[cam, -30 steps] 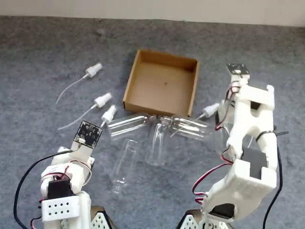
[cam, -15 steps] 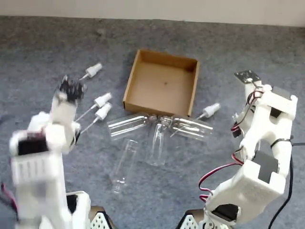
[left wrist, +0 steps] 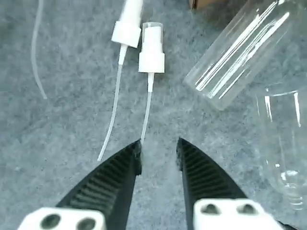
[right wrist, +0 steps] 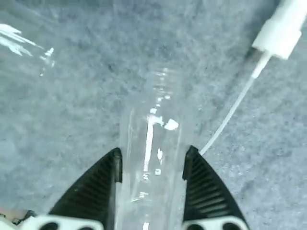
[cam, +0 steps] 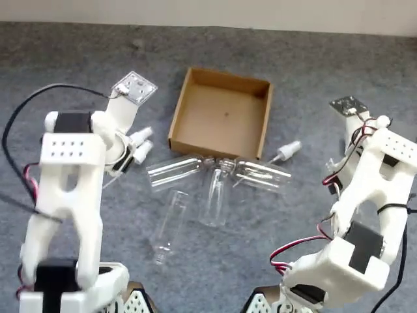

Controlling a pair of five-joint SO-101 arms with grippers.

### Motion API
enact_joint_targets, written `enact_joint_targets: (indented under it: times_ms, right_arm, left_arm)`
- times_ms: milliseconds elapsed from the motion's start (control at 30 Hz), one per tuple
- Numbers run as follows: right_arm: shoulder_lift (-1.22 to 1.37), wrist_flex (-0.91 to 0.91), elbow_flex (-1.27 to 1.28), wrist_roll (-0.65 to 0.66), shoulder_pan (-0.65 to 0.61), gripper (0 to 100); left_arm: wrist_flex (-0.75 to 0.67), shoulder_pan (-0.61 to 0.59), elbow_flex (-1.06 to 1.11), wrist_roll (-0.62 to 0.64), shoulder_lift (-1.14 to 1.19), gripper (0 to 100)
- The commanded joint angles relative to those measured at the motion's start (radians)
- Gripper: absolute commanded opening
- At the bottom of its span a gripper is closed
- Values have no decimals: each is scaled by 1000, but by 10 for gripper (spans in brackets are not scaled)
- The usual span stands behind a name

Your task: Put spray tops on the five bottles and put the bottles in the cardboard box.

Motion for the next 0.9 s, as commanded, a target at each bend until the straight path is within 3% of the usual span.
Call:
enact_joint_targets:
  times_ms: [0, 233, 467, 867]
  right_arm:
    - [-65, 13, 22, 61, -22, 9]
    - [-64, 13, 53, 75, -33, 11]
    - [-64, 13, 59, 69, -33, 13]
    - [-64, 13, 61, 69, -21, 13]
  left_arm:
    - [2, 24, -119, -5, 88, 92]
    - [2, 50, -268, -9, 259, 160]
    - [-8, 111, -346, -9, 372, 160]
    - [-226, 133, -377, -12, 642, 159]
